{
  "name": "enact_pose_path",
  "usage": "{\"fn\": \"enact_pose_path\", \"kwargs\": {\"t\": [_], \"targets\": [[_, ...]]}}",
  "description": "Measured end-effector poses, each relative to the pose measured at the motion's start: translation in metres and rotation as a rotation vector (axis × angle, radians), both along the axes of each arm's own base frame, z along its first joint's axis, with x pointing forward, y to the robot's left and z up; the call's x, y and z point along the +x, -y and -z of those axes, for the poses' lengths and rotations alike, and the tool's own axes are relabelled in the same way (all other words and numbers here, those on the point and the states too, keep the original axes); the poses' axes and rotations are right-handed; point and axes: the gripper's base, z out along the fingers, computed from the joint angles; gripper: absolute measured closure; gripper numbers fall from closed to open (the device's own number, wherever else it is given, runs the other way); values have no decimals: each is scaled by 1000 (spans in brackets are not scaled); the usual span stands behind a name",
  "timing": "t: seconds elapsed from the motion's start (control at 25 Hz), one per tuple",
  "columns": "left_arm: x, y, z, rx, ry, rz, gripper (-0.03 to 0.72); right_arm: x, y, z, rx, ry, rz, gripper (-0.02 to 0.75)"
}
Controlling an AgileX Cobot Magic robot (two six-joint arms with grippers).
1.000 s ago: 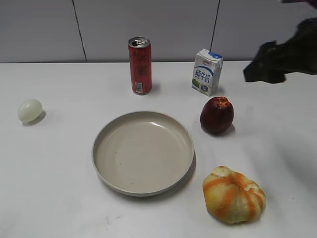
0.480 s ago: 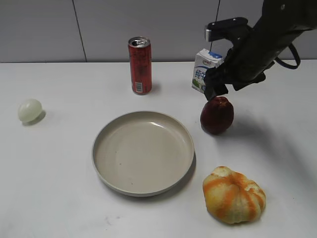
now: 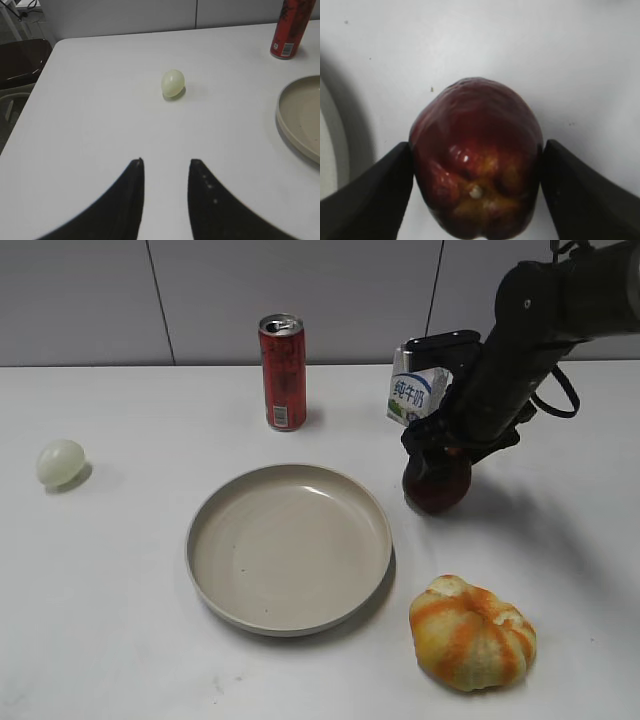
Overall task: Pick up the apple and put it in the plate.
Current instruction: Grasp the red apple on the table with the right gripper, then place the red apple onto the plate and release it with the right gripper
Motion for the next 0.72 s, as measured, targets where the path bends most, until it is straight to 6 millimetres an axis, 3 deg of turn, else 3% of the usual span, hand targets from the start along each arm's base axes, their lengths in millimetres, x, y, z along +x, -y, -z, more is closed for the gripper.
{"fn": "enact_pose_path", "kwargs": {"t": [0.16,0.28,0.36,0.52,0.72], "targets": [[0,0,0,0,0,0,449,0,-9,-35,31,-50,-5,137],[0,0,0,0,0,0,449,-6,-28,-70,91,-33,-36,139],[0,0,0,0,0,0,449,-13,-43,-82,106,-25,-77,138],[0,0,0,0,0,0,449,-33,-80,-77,101,-54,-177,139],[0,0,0,0,0,0,449,-50,-122,-49,87,-71,-271,139]]}}
